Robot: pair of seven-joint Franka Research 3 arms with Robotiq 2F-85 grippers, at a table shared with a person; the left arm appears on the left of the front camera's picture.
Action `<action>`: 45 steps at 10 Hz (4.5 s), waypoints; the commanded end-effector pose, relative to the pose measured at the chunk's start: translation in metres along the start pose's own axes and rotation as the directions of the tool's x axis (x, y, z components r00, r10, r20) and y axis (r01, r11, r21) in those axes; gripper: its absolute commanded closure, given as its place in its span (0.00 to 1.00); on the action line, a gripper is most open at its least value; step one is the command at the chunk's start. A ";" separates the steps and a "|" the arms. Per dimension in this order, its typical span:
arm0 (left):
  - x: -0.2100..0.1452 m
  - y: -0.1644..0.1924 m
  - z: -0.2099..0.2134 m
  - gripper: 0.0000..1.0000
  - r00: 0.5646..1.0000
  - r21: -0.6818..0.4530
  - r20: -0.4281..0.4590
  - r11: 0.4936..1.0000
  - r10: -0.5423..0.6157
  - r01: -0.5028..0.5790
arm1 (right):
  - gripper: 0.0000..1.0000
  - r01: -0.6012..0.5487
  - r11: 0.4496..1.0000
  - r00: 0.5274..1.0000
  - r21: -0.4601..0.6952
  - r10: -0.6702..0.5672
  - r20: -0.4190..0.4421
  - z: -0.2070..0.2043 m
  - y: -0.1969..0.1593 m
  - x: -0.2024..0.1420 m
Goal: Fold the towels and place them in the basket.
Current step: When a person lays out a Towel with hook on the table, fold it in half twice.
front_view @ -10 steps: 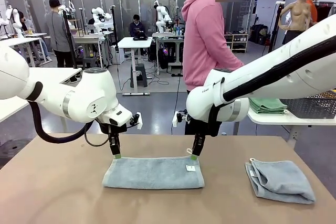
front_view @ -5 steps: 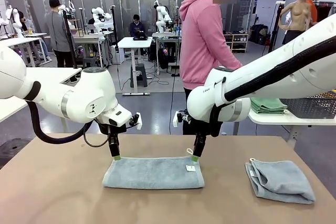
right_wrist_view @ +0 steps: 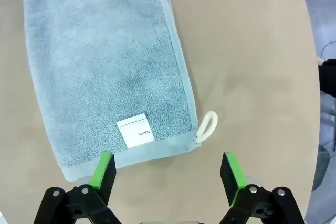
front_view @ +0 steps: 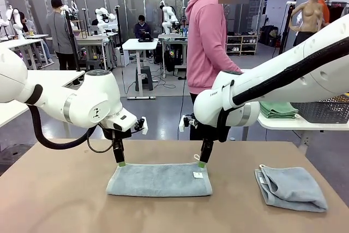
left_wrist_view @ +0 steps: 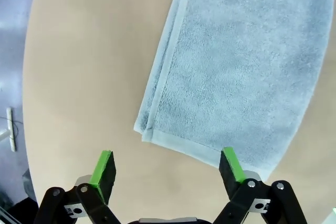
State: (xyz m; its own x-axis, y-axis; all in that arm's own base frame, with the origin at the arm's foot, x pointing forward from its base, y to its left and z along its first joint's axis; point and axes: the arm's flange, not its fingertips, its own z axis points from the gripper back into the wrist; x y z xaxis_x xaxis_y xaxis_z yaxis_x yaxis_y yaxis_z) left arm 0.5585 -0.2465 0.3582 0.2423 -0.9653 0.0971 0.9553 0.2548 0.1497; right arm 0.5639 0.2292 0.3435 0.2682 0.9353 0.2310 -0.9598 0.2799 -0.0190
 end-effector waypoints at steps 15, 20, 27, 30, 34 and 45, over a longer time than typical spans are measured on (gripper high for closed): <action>-0.072 -0.086 0.136 0.00 0.946 -0.139 0.075 0.943 0.315 -0.303 | 0.11 0.686 0.727 0.727 0.028 -0.686 0.015 0.024 0.057 -0.009; -0.120 -0.106 0.273 0.00 0.941 -0.236 -0.010 0.913 0.339 -0.332 | 0.16 0.891 0.447 0.454 -0.079 -0.876 0.161 0.001 0.080 0.001; -0.188 -0.204 0.439 0.00 0.931 -0.097 -0.020 0.926 0.364 -0.364 | 0.16 0.931 0.335 0.327 -0.145 -0.942 -0.077 -0.003 0.070 0.008; -0.188 -0.239 0.459 0.00 0.937 -0.053 -0.005 0.936 0.348 -0.348 | 0.16 0.935 0.323 0.316 -0.145 -0.946 -0.070 -0.027 0.051 -0.005; -0.189 -0.240 0.465 0.00 0.943 -0.051 0.025 0.943 0.331 -0.330 | 0.16 0.925 0.350 0.339 -0.149 -0.936 -0.096 -0.046 0.036 -0.008; -0.189 -0.240 0.465 0.00 0.943 -0.051 0.025 0.943 0.331 -0.330 | 1.00 0.925 0.354 0.333 -0.135 -0.930 -0.158 -0.054 0.033 -0.014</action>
State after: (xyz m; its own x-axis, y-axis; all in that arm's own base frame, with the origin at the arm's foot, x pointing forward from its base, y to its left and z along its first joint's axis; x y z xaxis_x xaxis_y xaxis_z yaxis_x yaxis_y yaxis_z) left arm 0.2048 -0.1017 0.7594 0.5455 -0.8210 0.1684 0.8277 0.5594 0.0457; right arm 0.5320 0.2444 0.2950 0.9966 0.0717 -0.0416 -0.0688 0.9953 0.0682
